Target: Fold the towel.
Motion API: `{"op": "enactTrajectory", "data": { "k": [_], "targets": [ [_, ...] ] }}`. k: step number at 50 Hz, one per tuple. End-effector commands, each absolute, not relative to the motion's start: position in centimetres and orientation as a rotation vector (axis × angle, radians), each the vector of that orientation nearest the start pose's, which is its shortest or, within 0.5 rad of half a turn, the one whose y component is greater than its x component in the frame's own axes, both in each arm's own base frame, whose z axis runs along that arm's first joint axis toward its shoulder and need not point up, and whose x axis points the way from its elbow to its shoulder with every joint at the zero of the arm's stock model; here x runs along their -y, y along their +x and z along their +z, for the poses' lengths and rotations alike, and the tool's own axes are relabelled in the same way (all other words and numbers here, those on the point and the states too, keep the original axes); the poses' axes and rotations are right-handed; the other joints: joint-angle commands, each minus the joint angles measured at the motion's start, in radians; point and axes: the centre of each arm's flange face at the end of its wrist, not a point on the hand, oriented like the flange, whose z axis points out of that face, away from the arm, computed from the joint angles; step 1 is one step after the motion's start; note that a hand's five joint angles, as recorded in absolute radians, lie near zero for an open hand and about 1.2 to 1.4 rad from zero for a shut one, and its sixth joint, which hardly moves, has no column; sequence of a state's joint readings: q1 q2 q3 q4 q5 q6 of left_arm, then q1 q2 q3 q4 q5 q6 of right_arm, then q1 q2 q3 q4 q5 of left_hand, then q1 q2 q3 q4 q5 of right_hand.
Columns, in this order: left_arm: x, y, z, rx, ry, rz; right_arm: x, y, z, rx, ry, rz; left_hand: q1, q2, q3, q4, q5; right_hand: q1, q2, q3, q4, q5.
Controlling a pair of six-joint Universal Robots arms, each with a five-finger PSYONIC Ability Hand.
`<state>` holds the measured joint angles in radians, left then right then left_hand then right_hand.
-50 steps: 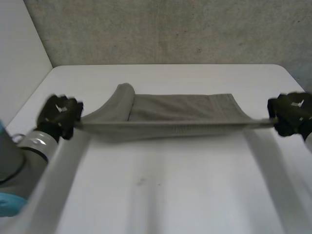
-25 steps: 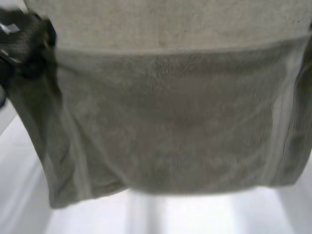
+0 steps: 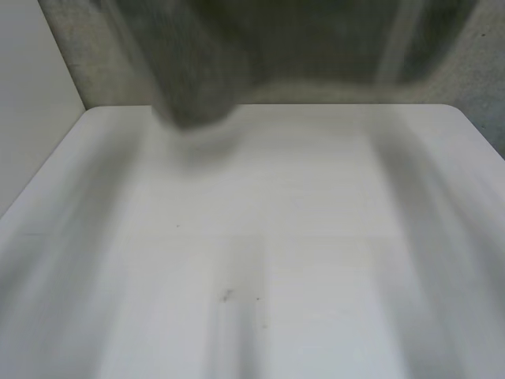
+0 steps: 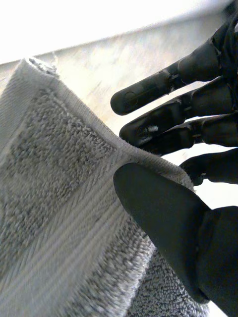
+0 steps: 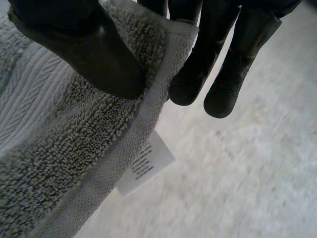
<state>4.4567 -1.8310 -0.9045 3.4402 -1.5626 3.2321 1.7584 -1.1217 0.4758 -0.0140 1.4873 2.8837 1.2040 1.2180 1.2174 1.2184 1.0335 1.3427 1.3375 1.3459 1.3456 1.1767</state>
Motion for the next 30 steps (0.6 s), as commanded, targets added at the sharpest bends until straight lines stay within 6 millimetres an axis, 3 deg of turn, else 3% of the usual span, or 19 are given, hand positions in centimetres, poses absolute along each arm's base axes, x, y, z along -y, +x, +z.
{"op": "enactTrajectory", "data": {
  "k": [1, 3, 4, 5, 6, 7, 8, 9, 10, 13, 14, 15, 16, 17, 18, 19, 21, 24, 30],
  "targets": [
    [34.3, -21.6, 42.3, -1.546, 0.164, -2.927, 36.3, 20.9, 45.8, -1.472, -0.466, -2.744, 0.192, 0.178, 0.179, 0.178, 0.188, 0.054, 0.059, 0.05, 0.051, 0.045],
    [34.5, -21.7, 40.2, -1.635, 0.193, -2.876, 36.5, 21.1, 43.8, -1.572, -0.514, -2.683, 0.192, 0.178, 0.179, 0.178, 0.188, 0.054, 0.059, 0.05, 0.051, 0.045],
    [34.6, -21.7, 37.9, -1.728, 0.227, -2.821, 36.7, 21.3, 41.7, -1.668, -0.577, -2.612, 0.192, 0.178, 0.179, 0.178, 0.188, 0.054, 0.059, 0.05, 0.051, 0.045],
    [34.6, -21.7, 37.9, -1.729, 0.227, -2.82, 36.7, 21.5, 39.4, -1.756, -0.658, -2.536, 0.192, 0.178, 0.179, 0.178, 0.188, 0.054, 0.059, 0.05, 0.051, 0.045],
    [34.4, -21.9, 35.5, -1.825, 0.272, -2.765, 36.7, 21.5, 39.4, -1.757, -0.658, -2.535, 0.192, 0.178, 0.179, 0.178, 0.188, 0.054, 0.059, 0.05, 0.051, 0.045],
    [34.2, -22.1, 33.1, -1.918, 0.322, -2.712, 36.7, 21.8, 37.0, -1.835, -0.742, -2.454, 0.192, 0.178, 0.179, 0.178, 0.188, 0.054, 0.059, 0.05, 0.051, 0.045],
    [34.2, -22.1, 33.1, -1.919, 0.322, -2.711, 36.5, 22.1, 34.6, -1.899, -0.829, -2.374, 0.192, 0.178, 0.179, 0.178, 0.188, 0.054, 0.059, 0.05, 0.051, 0.045],
    [34.0, -22.3, 30.8, -1.997, 0.377, -2.66, 36.5, 22.1, 34.6, -1.9, -0.83, -2.373, 0.192, 0.178, 0.179, 0.178, 0.188, 0.054, 0.059, 0.05, 0.051, 0.045],
    [33.8, -22.5, 28.3, -2.062, 0.434, -2.604, 36.3, 22.3, 32.0, -1.962, -0.907, -2.296, 0.192, 0.178, 0.179, 0.178, 0.188, 0.054, 0.059, 0.05, 0.051, 0.045],
    [33.7, -22.6, 25.6, -2.119, 0.487, -2.538, 35.9, 22.4, 26.8, -2.079, -1.039, -2.137, 0.192, 0.178, 0.179, 0.178, 0.188, 0.054, 0.059, 0.05, 0.051, 0.045],
    [33.4, -22.7, 23.0, -2.165, 0.537, -2.468, 35.9, 22.4, 26.8, -2.079, -1.04, -2.136, 0.192, 0.178, 0.179, 0.178, 0.188, 0.054, 0.059, 0.05, 0.051, 0.045],
    [33.1, -22.6, 20.7, -2.192, 0.583, -2.403, 35.7, 22.5, 24.5, -2.118, -1.09, -2.074, 0.192, 0.178, 0.179, 0.178, 0.188, 0.054, 0.059, 0.05, 0.051, 0.045],
    [33.1, -22.6, 20.7, -2.192, 0.583, -2.403, 35.5, 22.6, 21.8, -2.161, -1.143, -2.005, 0.192, 0.178, 0.179, 0.178, 0.188, 0.054, 0.059, 0.05, 0.051, 0.045],
    [32.7, -22.6, 18.7, -2.213, 0.628, -2.34, 35.5, 22.6, 21.8, -2.162, -1.143, -2.004, 0.192, 0.178, 0.179, 0.178, 0.188, 0.054, 0.059, 0.05, 0.051, 0.045],
    [32.2, -22.4, 16.6, -2.235, 0.675, -2.265, 35.5, 22.5, 19.5, -2.204, -1.177, -1.954, 0.192, 0.178, 0.179, 0.178, 0.188, 0.054, 0.059, 0.05, 0.051, 0.045],
    [32.2, -22.4, 16.6, -2.235, 0.675, -2.264, 35.4, 22.4, 17.5, -2.245, -1.208, -1.897, 0.192, 0.178, 0.179, 0.178, 0.188, 0.054, 0.059, 0.05, 0.051, 0.045],
    [31.4, -22.3, 13.6, -2.263, 0.765, -2.139, 35.2, 22.3, 15.8, -2.284, -1.243, -1.838, 0.192, 0.178, 0.179, 0.178, 0.188, 0.054, 0.059, 0.05, 0.051, 0.045],
    [30.9, -22.1, 12.5, -2.278, 0.8, -2.081, 34.6, 21.9, 14.2, -2.345, -1.301, -1.761, 0.192, 0.178, 0.179, 0.178, 0.188, 0.054, 0.059, 0.05, 0.051, 0.045],
    [29.8, -21.2, 11.4, -2.264, 0.869, -1.982, 33.8, 20.3, 16.2, -2.406, -1.244, -1.776, 0.192, 0.178, 0.179, 0.178, 0.188, 0.054, 0.059, 0.05, 0.051, 0.045]
  ]
}}
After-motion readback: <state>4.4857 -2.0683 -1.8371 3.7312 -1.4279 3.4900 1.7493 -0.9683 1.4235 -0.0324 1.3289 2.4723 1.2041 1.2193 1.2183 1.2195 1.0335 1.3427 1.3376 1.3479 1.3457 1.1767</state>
